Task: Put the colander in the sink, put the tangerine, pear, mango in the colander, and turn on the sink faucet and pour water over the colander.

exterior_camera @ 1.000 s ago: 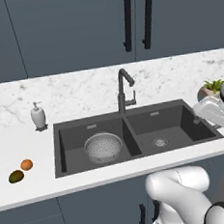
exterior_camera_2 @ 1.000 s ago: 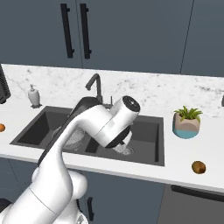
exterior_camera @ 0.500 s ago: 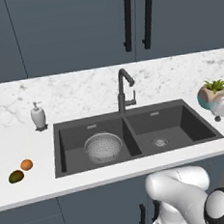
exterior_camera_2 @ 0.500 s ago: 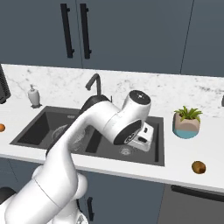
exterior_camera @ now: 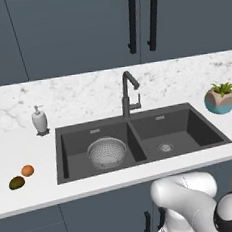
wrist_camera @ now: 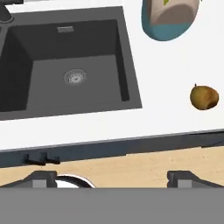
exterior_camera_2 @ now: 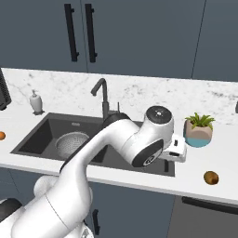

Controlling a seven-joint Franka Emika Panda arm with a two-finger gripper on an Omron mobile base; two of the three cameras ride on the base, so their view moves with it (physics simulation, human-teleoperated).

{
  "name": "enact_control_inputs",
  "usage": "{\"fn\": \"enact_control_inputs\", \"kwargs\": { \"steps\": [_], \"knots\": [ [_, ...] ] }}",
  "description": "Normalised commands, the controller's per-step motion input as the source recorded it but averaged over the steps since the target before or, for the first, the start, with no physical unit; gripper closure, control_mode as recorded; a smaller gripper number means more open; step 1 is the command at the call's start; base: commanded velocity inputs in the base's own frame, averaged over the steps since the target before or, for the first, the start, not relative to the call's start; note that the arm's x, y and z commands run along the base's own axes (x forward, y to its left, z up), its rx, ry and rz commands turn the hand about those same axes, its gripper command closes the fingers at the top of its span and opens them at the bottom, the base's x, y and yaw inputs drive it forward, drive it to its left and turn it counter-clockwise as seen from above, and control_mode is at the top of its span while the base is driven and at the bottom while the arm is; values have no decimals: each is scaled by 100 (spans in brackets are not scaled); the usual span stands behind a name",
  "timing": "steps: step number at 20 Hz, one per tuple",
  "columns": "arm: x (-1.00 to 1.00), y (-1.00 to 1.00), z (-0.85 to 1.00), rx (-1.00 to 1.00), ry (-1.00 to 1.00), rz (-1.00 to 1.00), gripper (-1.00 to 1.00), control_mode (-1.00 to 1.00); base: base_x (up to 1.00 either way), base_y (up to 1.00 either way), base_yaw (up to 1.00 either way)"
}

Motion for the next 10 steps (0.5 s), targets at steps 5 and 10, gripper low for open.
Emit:
{"fn": "enact_control_inputs", "kwargs": {
  "steps": [5, 10],
  "knots": [
    [0, -58, -16, -23, -16, -1, -100, -100, 0, 0, 0],
    [30, -46, -7, -21, 1, -3, -100, -100, 0, 0, 0]
  ]
}}
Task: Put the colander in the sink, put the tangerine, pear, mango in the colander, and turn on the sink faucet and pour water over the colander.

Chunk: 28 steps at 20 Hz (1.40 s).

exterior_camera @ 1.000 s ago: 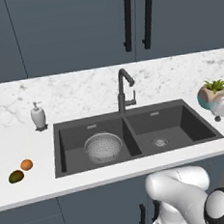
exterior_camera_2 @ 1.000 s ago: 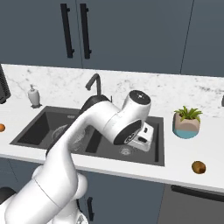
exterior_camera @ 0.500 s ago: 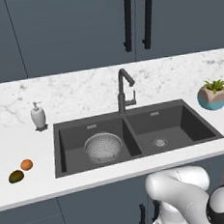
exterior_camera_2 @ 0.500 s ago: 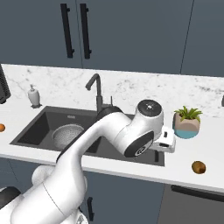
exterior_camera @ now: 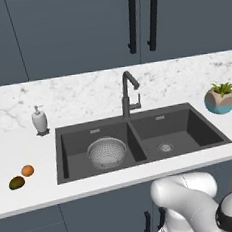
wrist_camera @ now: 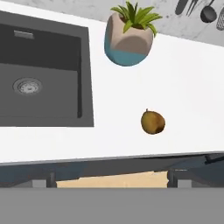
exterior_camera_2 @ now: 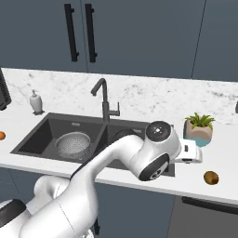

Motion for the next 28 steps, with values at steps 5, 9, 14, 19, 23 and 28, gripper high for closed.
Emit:
{"fn": "enact_control_inputs", "kwargs": {
  "steps": [5, 9, 14, 19, 23, 28],
  "knots": [
    [21, -48, -6, -10, 10, -1, -100, -100, 0, 0, 0],
    [7, -55, -16, 0, 16, 0, -100, -100, 0, 0, 0],
    [7, -35, -22, 3, 9, 0, -100, -100, 0, 0, 0],
    [25, -5, -30, 7, 3, 0, -100, -100, 0, 0, 0],
    [25, -2, -35, 8, 0, 0, -100, -100, 0, 0, 0],
    [23, -22, -30, 4, 0, 0, -100, -100, 0, 0, 0]
  ]
}}
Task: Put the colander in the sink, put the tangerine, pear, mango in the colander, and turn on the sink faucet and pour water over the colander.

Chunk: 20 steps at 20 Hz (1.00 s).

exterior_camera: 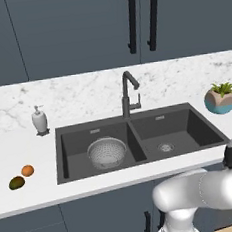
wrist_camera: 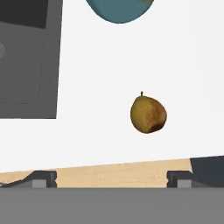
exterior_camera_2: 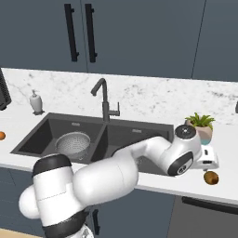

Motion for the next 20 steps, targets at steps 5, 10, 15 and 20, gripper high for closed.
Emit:
{"fn": "enact_control_inputs", "kwargs": {
  "steps": [5, 10, 15, 20],
  "knots": [
    [18, -20, -19, 0, 0, 0, -100, -100, 0, 0, 0],
    [14, -14, -27, 0, 4, 0, -100, -100, 0, 0, 0],
    [13, -26, -27, 1, 11, 0, -100, -100, 0, 0, 0],
    [14, -36, -14, 0, 9, 0, -100, -100, 0, 0, 0]
  ]
}}
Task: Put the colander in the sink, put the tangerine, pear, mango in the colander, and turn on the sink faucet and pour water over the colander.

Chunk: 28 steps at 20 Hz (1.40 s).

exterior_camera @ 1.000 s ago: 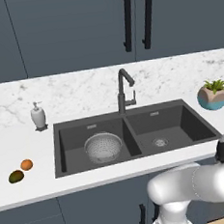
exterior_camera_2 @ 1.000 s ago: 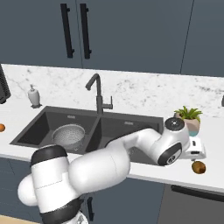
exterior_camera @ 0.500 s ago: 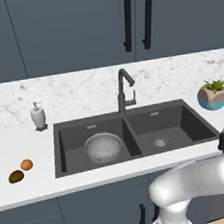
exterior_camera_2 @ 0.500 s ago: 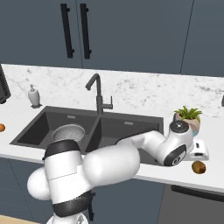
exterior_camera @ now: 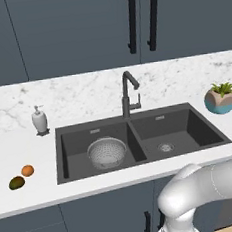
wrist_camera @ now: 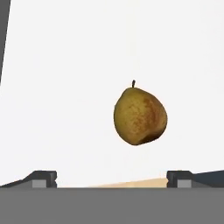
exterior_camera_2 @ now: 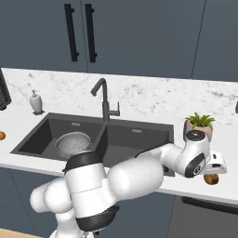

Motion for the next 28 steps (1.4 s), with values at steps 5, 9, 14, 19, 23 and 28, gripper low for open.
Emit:
{"fn": "enact_control_inputs", "kwargs": {
  "steps": [5, 9, 14, 19, 23, 28],
  "knots": [
    [11, -31, -16, 0, 9, 0, -100, -100, 0, 0, 0],
    [9, -28, -22, 3, 13, 0, -100, -100, 0, 0, 0],
    [12, -20, -26, 6, 8, 0, -100, -100, 0, 0, 0],
    [22, -15, -22, 8, 1, 0, -100, -100, 0, 0, 0],
    [21, -20, -16, 6, 0, 0, -100, -100, 0, 0, 0],
    [17, -14, -25, 6, 3, 0, -100, -100, 0, 0, 0]
  ]
}}
